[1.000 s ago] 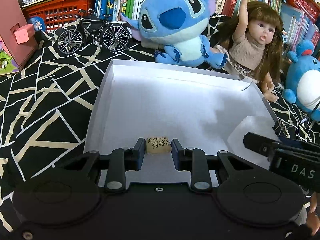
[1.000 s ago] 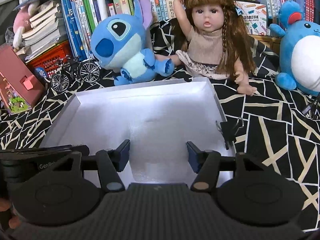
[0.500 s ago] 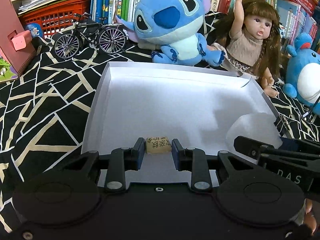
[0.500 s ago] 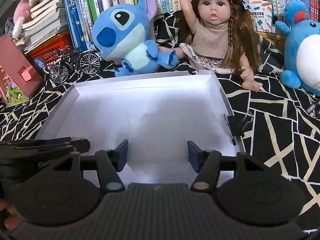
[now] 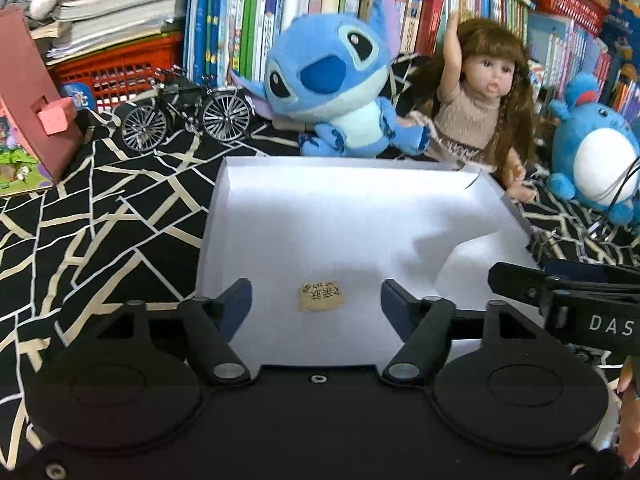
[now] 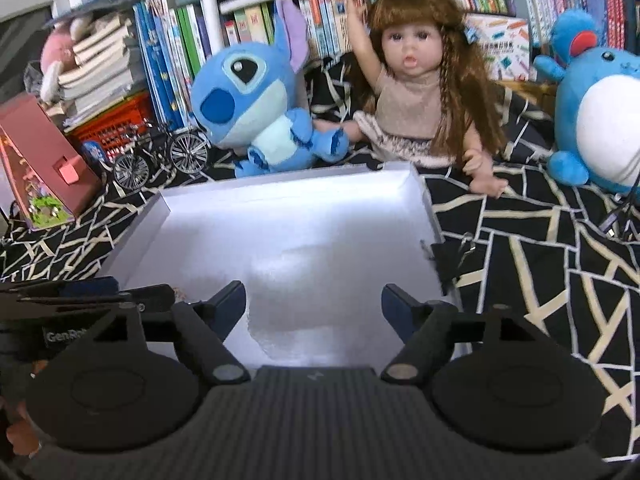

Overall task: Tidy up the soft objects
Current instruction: 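Withdraw both open tools from the box back toward the pile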

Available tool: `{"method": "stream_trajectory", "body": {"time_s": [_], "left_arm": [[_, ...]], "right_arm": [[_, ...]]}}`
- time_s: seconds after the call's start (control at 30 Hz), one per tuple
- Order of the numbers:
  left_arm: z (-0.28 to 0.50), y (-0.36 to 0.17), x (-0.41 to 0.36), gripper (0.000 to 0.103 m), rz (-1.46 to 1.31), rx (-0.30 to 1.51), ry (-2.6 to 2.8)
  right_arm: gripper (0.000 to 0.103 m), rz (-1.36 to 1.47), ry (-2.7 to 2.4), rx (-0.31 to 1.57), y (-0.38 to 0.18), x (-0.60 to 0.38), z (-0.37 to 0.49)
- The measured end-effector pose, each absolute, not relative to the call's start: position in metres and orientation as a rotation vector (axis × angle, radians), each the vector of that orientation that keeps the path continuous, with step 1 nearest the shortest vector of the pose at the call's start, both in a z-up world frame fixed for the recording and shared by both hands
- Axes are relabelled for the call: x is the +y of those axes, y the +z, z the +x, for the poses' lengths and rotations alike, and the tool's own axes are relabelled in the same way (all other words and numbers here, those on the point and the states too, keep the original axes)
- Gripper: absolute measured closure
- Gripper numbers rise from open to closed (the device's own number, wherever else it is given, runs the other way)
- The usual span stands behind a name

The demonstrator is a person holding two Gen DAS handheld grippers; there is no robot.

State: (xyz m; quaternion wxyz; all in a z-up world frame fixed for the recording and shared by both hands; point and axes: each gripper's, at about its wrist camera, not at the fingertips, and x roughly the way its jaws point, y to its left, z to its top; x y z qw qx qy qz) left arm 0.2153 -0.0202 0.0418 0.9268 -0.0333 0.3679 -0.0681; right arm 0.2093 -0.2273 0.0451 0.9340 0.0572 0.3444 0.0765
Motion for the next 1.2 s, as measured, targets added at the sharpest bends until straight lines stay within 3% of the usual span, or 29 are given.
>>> {"method": "stream_trajectory", "body": {"time_s": [0.17,0.5,1.2], "left_arm": [[0.179,0.051,-0.019,0.022,-0.069,0.701,-0.168],[0.109,0.056,-0.031,0.018,-0.028,0.620,-0.242],[0.018,0.038,-0.021,0.014,-0.069,0.556,-0.242]], "right_arm": [[0.014,0.087,0.179,0.636,0.058,-0.234,0.182],[0.004,0.056,0.208,0.518,0.069,-0.246,0.118],[0.000,0.038,0.211,0.414,0.047,-0.261,0.035]]}}
